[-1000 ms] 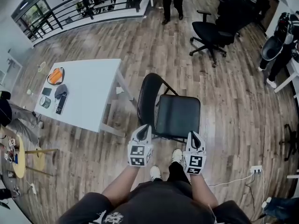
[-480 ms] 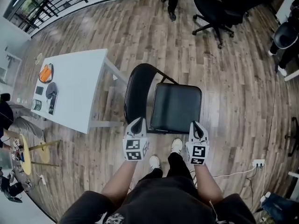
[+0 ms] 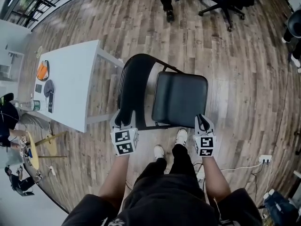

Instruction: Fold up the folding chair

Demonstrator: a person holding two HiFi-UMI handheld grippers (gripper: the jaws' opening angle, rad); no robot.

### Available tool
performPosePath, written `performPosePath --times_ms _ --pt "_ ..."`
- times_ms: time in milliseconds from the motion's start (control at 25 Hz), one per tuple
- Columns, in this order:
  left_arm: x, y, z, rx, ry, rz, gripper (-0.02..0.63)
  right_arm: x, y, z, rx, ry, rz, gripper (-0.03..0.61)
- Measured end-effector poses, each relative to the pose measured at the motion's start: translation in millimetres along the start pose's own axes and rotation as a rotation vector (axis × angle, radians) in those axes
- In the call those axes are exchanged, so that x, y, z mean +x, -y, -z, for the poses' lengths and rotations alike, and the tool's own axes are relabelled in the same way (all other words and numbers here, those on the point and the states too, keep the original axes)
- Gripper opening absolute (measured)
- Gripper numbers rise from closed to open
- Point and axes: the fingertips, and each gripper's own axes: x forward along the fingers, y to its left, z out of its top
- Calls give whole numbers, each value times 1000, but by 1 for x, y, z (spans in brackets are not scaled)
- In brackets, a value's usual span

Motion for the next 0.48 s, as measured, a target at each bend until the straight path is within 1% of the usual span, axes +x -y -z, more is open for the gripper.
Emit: performPosePath --times_ms 40,80,160,320,400,480 --pt "4 -4 0 4 -14 -8 200 6 1 7 13 -19 -23 65" --pt "8 -8 1 7 -31 -15 213 11 2 14 30 -42 -44 125" --pt "15 -19 3 14 -67 -29 240 22 7 31 81 -93 -77 185" --pt "31 -43 10 23 -138 -39 268 41 22 77 217 -210 -116 256" --pt "42 -48 15 12 -175 -20 281 52 31 105 285 -274 -138 292" --pt "54 -48 19 -6 -211 12 289 63 41 135 340 -335 -155 306"
